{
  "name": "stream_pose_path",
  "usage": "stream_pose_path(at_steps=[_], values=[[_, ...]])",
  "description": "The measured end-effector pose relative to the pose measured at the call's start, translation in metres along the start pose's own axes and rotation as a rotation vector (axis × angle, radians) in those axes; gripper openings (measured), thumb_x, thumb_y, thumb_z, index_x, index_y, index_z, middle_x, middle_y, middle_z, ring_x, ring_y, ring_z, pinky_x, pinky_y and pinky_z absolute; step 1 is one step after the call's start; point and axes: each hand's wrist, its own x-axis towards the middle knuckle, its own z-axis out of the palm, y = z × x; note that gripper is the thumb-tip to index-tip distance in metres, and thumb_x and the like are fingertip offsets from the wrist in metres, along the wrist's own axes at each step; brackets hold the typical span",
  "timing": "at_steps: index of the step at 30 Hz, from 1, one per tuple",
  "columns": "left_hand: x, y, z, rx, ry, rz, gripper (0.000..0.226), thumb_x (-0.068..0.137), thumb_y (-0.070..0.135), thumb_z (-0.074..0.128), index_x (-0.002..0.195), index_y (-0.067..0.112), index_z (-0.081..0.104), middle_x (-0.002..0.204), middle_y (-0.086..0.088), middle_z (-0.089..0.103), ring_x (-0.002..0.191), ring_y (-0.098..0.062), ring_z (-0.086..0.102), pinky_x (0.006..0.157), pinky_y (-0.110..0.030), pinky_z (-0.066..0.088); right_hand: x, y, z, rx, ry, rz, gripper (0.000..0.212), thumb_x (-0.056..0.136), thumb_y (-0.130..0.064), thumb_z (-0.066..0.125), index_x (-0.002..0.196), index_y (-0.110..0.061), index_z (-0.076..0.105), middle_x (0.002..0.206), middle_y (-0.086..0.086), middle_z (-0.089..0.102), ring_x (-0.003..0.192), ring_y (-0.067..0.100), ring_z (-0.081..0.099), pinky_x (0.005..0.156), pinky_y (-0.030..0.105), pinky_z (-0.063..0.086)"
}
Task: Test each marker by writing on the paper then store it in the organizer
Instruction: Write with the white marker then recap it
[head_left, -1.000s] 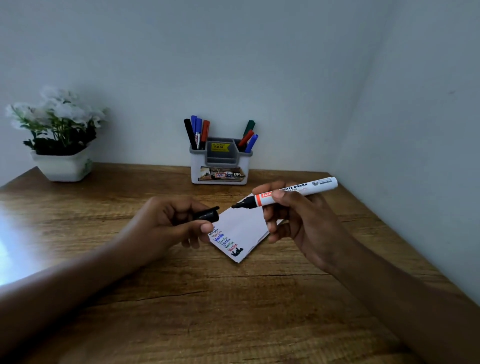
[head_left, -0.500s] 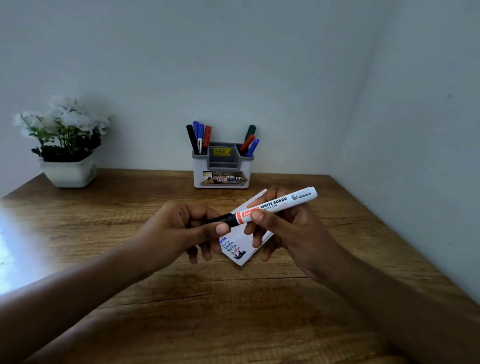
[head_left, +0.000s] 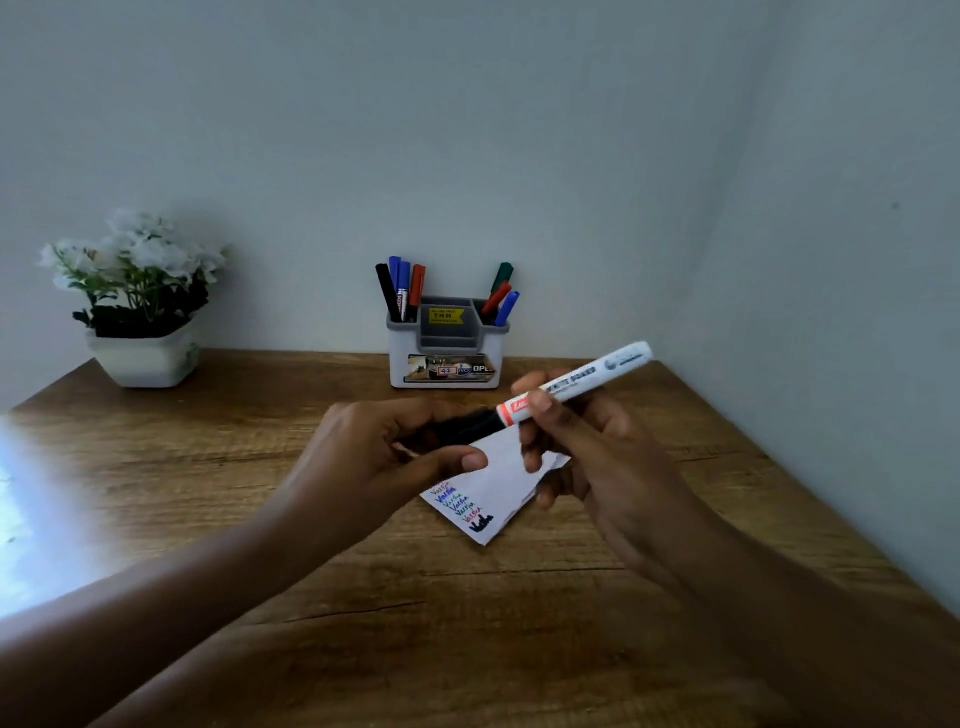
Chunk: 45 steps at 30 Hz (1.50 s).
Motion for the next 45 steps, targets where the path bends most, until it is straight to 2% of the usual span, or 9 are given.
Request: stream_pose_path(at_steps=[4, 7, 10, 14, 19, 26, 31, 36, 45], values=[[0.027, -0.025, -0.005, -0.209, 0.133, -0.150, 0.069, 0.057, 0.061, 0.065, 0.122, 0.040, 0.056, 0.108, 0.015, 0.070, 0.102, 0.001, 0.065, 0.088, -0.022, 0.053, 0.024, -0.015, -0.028, -0.035, 0.171, -0.133, 0.017, 0.085, -0.034, 0.052, 0.084, -0.019, 0.061, 0.078, -0.004, 0.066, 0.071, 0.011, 0.058, 0.056, 0.028, 0.053], [0.064, -0.054, -0.007, -0.266, 0.232, -0.316, 0.082, 0.074, 0.044, 0.072, 0.145, 0.031, 0.034, 0.146, -0.002, 0.047, 0.131, -0.020, 0.048, 0.103, -0.040, 0.043, 0.052, -0.037, -0.051, -0.226, 0.167, -0.226, 0.021, 0.094, -0.040, 0.039, 0.086, -0.023, 0.050, 0.086, 0.000, 0.067, 0.084, 0.020, 0.067, 0.073, 0.041, 0.056], [0.100, -0.081, 0.002, -0.247, 0.237, -0.505, 0.100, 0.079, 0.031, 0.077, 0.153, 0.027, 0.011, 0.158, -0.012, 0.024, 0.142, -0.033, 0.030, 0.111, -0.049, 0.035, 0.093, -0.058, -0.065, -0.667, 0.087, -0.215, 0.027, 0.097, -0.042, 0.038, 0.094, -0.021, 0.053, 0.068, 0.003, 0.059, 0.062, 0.020, 0.060, 0.055, 0.031, 0.052], [0.128, -0.099, 0.018, -0.306, 0.250, -0.580, 0.111, 0.077, 0.032, 0.079, 0.154, 0.023, 0.000, 0.160, -0.014, 0.019, 0.143, -0.036, 0.028, 0.113, -0.051, 0.033, 0.162, -0.085, -0.058, -1.532, 0.000, -0.162, 0.031, 0.099, -0.036, 0.035, 0.093, -0.015, 0.058, 0.076, 0.004, 0.052, 0.064, 0.018, 0.048, 0.054, 0.029, 0.036], [0.128, -0.107, 0.030, -0.324, 0.258, -0.440, 0.100, 0.083, 0.018, 0.075, 0.154, 0.023, 0.004, 0.158, -0.009, 0.028, 0.140, -0.028, 0.036, 0.108, -0.042, 0.038, 0.207, -0.096, -0.021, -1.812, -0.222, 0.091, 0.027, 0.091, -0.012, 0.042, 0.064, -0.005, 0.045, 0.068, 0.009, 0.046, 0.052, 0.019, 0.040, 0.047, 0.027, 0.034], [0.122, -0.111, 0.031, -0.267, 0.260, -0.378, 0.073, 0.094, 0.014, 0.062, 0.152, 0.022, 0.017, 0.153, -0.006, 0.037, 0.138, -0.023, 0.039, 0.090, -0.023, 0.037, 0.224, -0.108, -0.001, -1.956, -0.251, 0.016, 0.024, 0.080, -0.016, 0.062, 0.098, -0.003, 0.069, 0.097, 0.016, 0.067, 0.079, 0.027, 0.058, 0.052, 0.025, 0.038], [0.123, -0.111, 0.032, -0.245, 0.257, -0.383, 0.071, 0.095, 0.015, 0.060, 0.151, 0.022, 0.017, 0.153, -0.006, 0.037, 0.137, -0.024, 0.040, 0.092, -0.025, 0.040, 0.237, -0.071, 0.005, -2.026, -0.258, 0.027, 0.026, 0.087, -0.022, 0.057, 0.091, 0.002, 0.065, 0.067, 0.007, 0.052, 0.064, 0.021, 0.049, 0.060, 0.029, 0.039], [0.123, -0.109, 0.032, -0.194, 0.255, -0.389, 0.071, 0.095, 0.016, 0.059, 0.152, 0.022, 0.017, 0.154, -0.006, 0.036, 0.137, -0.025, 0.040, 0.102, -0.035, 0.042, 0.247, -0.040, -0.001, -1.828, -0.262, 0.018, 0.034, 0.084, -0.018, 0.064, 0.112, 0.001, 0.060, 0.111, 0.018, 0.063, 0.087, 0.024, 0.058, 0.055, 0.025, 0.039], [0.124, -0.114, 0.033, -0.193, 0.256, -0.384, 0.071, 0.095, 0.018, 0.060, 0.152, 0.022, 0.017, 0.153, -0.005, 0.038, 0.136, -0.023, 0.041, 0.092, -0.024, 0.038, 0.256, -0.017, -0.019, -1.625, -0.036, -0.194, 0.022, 0.074, -0.033, 0.075, 0.076, -0.015, 0.063, 0.085, 0.006, 0.067, 0.084, 0.021, 0.062, 0.069, 0.032, 0.045]])
